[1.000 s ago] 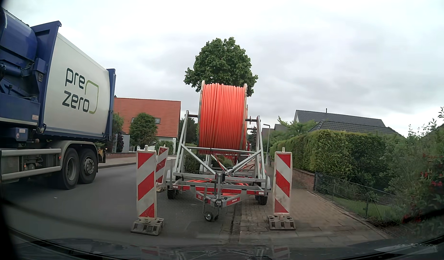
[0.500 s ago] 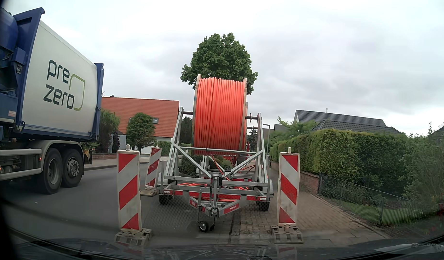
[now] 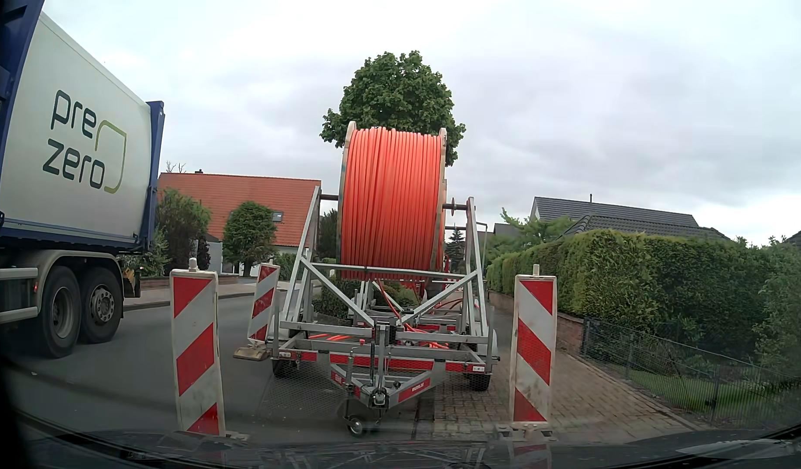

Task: Follow the waypoints while adhering to traffic rules and regulations

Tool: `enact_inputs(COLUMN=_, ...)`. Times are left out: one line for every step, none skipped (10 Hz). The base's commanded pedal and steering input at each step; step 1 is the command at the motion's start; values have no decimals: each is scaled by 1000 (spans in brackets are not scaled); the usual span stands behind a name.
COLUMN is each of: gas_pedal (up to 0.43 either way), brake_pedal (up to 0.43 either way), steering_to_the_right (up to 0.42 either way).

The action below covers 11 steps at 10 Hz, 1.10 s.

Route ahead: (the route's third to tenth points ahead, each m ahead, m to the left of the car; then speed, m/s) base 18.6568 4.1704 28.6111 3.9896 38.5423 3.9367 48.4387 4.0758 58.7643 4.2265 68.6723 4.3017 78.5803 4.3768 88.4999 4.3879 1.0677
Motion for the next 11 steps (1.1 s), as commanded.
enact_inputs(gas_pedal=0, brake_pedal=165, steering_to_the_right=12)
enact_inputs(gas_pedal=0, brake_pedal=165, steering_to_the_right=12)
enact_inputs(gas_pedal=0, brake_pedal=152, steering_to_the_right=11)
enact_inputs(gas_pedal=0, brake_pedal=152, steering_to_the_right=10)
enact_inputs(gas_pedal=0, brake_pedal=152, steering_to_the_right=7)
enact_inputs(gas_pedal=0, brake_pedal=152, steering_to_the_right=6)
enact_inputs(gas_pedal=0, brake_pedal=146, steering_to_the_right=4)
enact_inputs(gas_pedal=0, brake_pedal=110, steering_to_the_right=3)
enact_inputs(gas_pedal=0, brake_pedal=110, steering_to_the_right=1)
enact_inputs(gas_pedal=0, brake_pedal=116, steering_to_the_right=0)
enact_inputs(gas_pedal=0, brake_pedal=134, steering_to_the_right=0)
